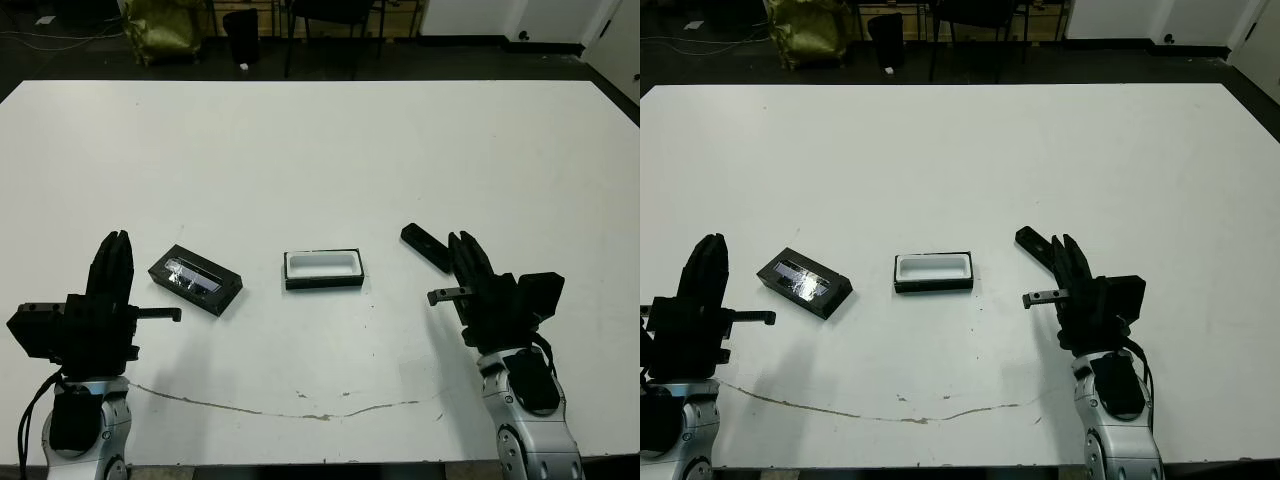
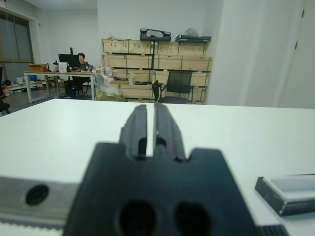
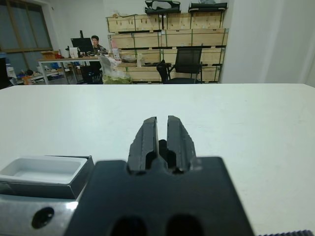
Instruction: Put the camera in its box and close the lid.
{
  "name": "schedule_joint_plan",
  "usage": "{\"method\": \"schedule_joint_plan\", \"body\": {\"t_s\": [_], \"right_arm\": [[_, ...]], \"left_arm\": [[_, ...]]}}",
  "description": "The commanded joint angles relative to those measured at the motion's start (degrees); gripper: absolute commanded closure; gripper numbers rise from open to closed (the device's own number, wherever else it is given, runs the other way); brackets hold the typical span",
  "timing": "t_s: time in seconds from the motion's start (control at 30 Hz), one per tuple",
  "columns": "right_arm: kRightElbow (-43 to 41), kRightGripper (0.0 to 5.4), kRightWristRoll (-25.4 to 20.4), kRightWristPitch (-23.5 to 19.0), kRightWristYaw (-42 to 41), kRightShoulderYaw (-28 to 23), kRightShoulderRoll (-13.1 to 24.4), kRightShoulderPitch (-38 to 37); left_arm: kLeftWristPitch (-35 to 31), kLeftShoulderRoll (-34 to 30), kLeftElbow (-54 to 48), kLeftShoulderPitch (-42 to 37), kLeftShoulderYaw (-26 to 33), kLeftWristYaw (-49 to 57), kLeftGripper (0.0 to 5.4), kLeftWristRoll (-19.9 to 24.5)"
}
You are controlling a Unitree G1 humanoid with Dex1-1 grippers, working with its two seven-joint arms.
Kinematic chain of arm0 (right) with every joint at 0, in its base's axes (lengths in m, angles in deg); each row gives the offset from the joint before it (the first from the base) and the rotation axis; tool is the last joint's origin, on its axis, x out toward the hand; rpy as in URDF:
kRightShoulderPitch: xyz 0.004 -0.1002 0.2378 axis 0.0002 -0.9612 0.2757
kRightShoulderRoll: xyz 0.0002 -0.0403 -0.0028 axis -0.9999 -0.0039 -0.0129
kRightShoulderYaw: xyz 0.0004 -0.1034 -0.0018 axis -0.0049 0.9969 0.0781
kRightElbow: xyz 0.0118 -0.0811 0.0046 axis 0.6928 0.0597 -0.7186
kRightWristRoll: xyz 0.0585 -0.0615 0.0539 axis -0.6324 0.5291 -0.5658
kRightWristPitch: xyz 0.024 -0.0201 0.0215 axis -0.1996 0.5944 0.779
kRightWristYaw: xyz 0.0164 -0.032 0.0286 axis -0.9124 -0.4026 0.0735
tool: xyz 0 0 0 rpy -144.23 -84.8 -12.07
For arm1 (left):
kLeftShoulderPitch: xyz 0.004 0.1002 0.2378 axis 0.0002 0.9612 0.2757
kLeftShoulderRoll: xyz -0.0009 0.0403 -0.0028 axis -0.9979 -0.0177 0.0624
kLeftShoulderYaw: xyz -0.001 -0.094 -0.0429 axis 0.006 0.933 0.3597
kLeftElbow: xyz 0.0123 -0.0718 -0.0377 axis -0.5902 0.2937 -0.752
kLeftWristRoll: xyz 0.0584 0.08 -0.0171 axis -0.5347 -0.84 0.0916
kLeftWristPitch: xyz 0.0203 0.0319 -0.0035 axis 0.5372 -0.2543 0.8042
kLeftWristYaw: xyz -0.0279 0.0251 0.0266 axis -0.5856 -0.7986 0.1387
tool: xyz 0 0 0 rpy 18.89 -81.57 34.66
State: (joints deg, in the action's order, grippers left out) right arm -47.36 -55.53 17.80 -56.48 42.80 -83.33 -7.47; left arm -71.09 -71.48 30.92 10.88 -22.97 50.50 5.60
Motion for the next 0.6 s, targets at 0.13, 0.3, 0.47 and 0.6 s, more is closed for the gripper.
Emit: {"method": "schedule_joint_plan", "body": {"t_s": [0.13, 0.3, 0.47, 0.6], "right_arm": [[1.22, 5.40, -0.04, 0.49, -0.20, -0.12, 0.46, -0.94], [1.76, 5.40, 0.03, 0.89, -0.17, -0.10, 0.54, -1.30], [1.47, 5.40, -0.18, 1.08, -0.74, -0.05, 0.99, -0.99], [-0.25, 5.40, -0.90, -0.73, -1.23, -0.63, 1.90, -0.27]], "left_arm": [[2.05, -0.18, 2.99, -0.58, -0.36, -0.82, 5.39, -0.06], [2.43, -0.11, 3.50, -0.92, -0.58, -0.94, 5.39, -0.14], [1.02, 0.07, 2.24, -0.54, -0.57, -0.24, 5.39, -0.19], [2.03, 0.26, 2.58, -0.50, -0.68, 0.13, 5.39, -1.67]]}}
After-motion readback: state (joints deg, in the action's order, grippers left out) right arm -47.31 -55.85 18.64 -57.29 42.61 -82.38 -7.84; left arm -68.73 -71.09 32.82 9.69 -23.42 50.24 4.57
